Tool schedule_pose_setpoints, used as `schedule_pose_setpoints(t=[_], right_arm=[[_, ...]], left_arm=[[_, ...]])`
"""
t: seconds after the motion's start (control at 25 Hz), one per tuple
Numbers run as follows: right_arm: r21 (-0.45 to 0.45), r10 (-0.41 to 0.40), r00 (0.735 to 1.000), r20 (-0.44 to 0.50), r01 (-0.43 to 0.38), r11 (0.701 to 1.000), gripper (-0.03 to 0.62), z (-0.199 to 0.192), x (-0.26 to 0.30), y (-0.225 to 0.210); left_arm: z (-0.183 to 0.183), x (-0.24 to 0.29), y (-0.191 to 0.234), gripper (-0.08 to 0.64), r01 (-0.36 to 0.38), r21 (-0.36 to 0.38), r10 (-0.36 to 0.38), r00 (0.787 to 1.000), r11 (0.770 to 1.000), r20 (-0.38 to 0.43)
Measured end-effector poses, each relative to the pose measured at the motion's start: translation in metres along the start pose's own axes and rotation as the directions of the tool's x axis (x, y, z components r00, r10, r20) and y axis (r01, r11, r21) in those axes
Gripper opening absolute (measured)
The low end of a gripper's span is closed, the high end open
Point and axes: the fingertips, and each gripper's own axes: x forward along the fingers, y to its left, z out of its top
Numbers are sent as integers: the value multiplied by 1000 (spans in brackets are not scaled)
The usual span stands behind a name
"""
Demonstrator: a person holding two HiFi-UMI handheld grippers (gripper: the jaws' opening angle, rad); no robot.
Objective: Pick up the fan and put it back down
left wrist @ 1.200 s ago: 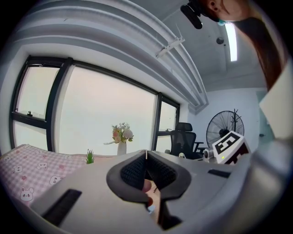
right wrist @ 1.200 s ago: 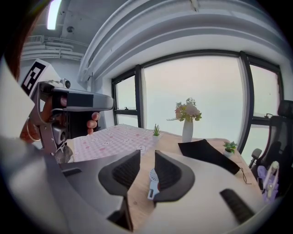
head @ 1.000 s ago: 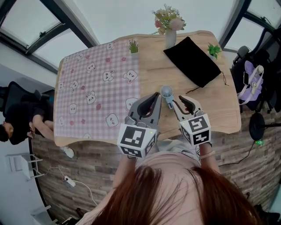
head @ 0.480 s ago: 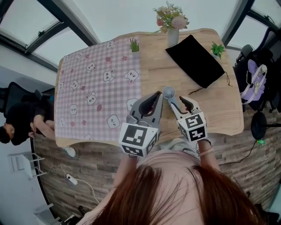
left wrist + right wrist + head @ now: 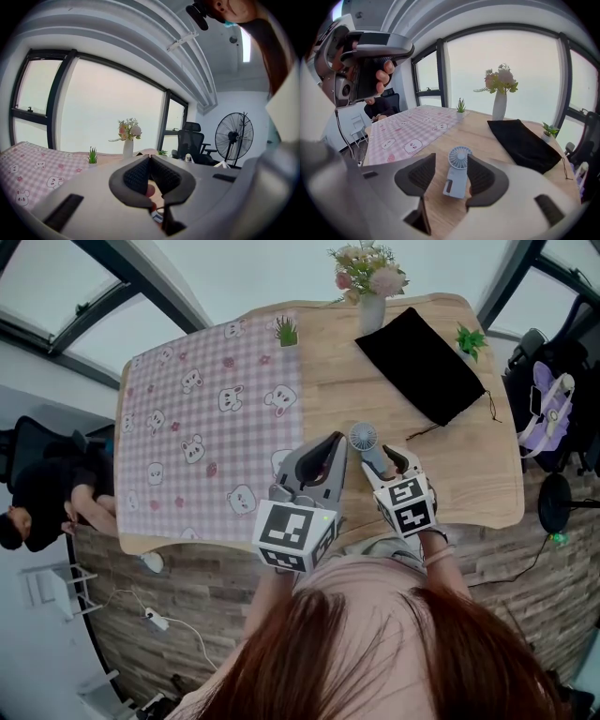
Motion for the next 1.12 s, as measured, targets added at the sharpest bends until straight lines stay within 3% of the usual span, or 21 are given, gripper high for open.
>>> schedule_pose_setpoints(t=[1.12], right_arm=[[64, 29, 983, -183, -18, 998, 268, -65, 60, -9]], left_arm=[[-19, 23, 22, 14, -9, -24, 7, 998, 1000, -69]])
